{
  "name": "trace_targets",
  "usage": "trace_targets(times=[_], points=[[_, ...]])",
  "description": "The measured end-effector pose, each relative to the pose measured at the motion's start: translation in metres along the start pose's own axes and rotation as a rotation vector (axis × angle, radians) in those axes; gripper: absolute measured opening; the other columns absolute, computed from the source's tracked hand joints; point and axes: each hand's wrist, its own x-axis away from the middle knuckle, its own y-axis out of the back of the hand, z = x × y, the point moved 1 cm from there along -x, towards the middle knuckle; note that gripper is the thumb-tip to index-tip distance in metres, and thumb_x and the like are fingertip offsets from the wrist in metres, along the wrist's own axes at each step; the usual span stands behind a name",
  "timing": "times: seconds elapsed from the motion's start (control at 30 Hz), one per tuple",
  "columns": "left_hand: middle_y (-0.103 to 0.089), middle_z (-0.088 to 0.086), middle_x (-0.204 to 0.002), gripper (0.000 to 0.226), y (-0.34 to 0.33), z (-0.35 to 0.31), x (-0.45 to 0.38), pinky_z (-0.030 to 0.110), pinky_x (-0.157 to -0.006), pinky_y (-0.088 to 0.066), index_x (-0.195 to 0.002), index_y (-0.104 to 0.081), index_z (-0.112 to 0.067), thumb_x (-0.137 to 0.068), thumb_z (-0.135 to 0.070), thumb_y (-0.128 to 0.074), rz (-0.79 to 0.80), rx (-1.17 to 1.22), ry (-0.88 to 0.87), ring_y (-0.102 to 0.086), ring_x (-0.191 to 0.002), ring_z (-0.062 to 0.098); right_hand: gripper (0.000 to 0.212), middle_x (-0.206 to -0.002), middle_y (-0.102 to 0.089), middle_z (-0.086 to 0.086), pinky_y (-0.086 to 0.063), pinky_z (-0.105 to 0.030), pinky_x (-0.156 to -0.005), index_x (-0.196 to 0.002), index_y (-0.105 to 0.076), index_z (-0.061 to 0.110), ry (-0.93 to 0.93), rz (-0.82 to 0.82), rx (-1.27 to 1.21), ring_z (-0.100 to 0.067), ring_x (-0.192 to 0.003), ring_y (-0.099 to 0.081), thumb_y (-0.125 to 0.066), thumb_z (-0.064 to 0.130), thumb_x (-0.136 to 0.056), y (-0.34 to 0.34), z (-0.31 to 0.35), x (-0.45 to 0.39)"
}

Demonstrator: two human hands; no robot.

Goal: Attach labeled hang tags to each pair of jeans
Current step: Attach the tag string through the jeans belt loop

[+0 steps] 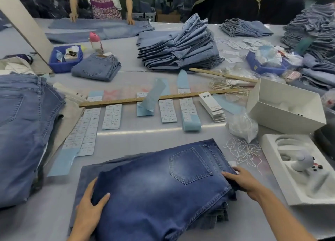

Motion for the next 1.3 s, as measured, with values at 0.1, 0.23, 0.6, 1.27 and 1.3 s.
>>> trace_targets(times=[0.1, 0.23, 0.6, 1.27, 1.3], points=[[-0.072, -0.006, -0.117, 0.058, 0.023, -0.032, -0.006, 0.035, -0.097, -0.05, -0.134, -0.058, -0.044, -0.087, -0.017, -0.079, -0.067, 0.05, -0.055, -0.065, -0.109, 0.018, 0.032, -0.08, -0.076, -0.011, -0.055, -0.034, -0.061, -0.113, -0.066, 0.004, -0.038, 0.061, 0.021, -0.026, -0.07, -0.071, -0.079, 0.015, -0.086, 0.008, 0.009, 0.008], [-0.079, -0.009, -0.091, 0.046, 0.046, -0.074, -0.022, 0.017, -0.066, -0.059, -0.116, -0.067, -0.051, -0.09, -0.015, -0.076, -0.037, 0.144, -0.12, -0.073, -0.079, 0.006, 0.03, -0.096, -0.075, -0.024, -0.06, -0.033, -0.058, -0.111, -0.067, -0.004, 0.075, 0.068, -0.278, -0.032, -0.075, -0.075, -0.074, -0.001, -0.082, 0.028, 0.032, 0.032], [-0.046, 0.035, -0.14, 0.069, 0.009, -0.011, -0.032, 0.063, -0.107, -0.036, -0.148, -0.041, -0.001, -0.087, -0.009, -0.073, -0.107, -0.508, 0.175, -0.046, -0.125, 0.053, 0.017, -0.092, -0.076, 0.003, -0.058, -0.035, -0.074, -0.108, -0.074, 0.014, 0.314, -0.222, 0.065, -0.017, -0.084, -0.072, -0.073, 0.013, -0.091, -0.023, -0.007, 0.068], [-0.07, 0.002, -0.088, 0.071, -0.189, -0.239, 0.018, 0.03, -0.06, -0.042, -0.126, -0.058, -0.016, -0.063, 0.004, -0.085, 0.418, -0.691, -1.328, -0.058, -0.072, 0.025, 0.025, -0.108, -0.068, 0.015, -0.051, -0.012, -0.086, -0.109, -0.07, 0.034, 0.559, -0.433, -0.371, -0.004, -0.104, -0.066, -0.072, 0.022, -0.087, -0.07, -0.014, 0.145], [-0.067, 0.0, -0.083, 0.061, -0.182, -0.232, 0.02, 0.03, -0.055, -0.043, -0.113, -0.063, -0.016, -0.06, 0.007, -0.083, 0.396, -0.641, -1.347, -0.058, -0.07, 0.025, 0.025, -0.108, -0.07, 0.017, -0.052, -0.012, -0.085, -0.11, -0.069, 0.037, 0.45, -0.37, -0.466, 0.0, -0.104, -0.066, -0.07, 0.034, -0.085, -0.066, -0.014, 0.142]])
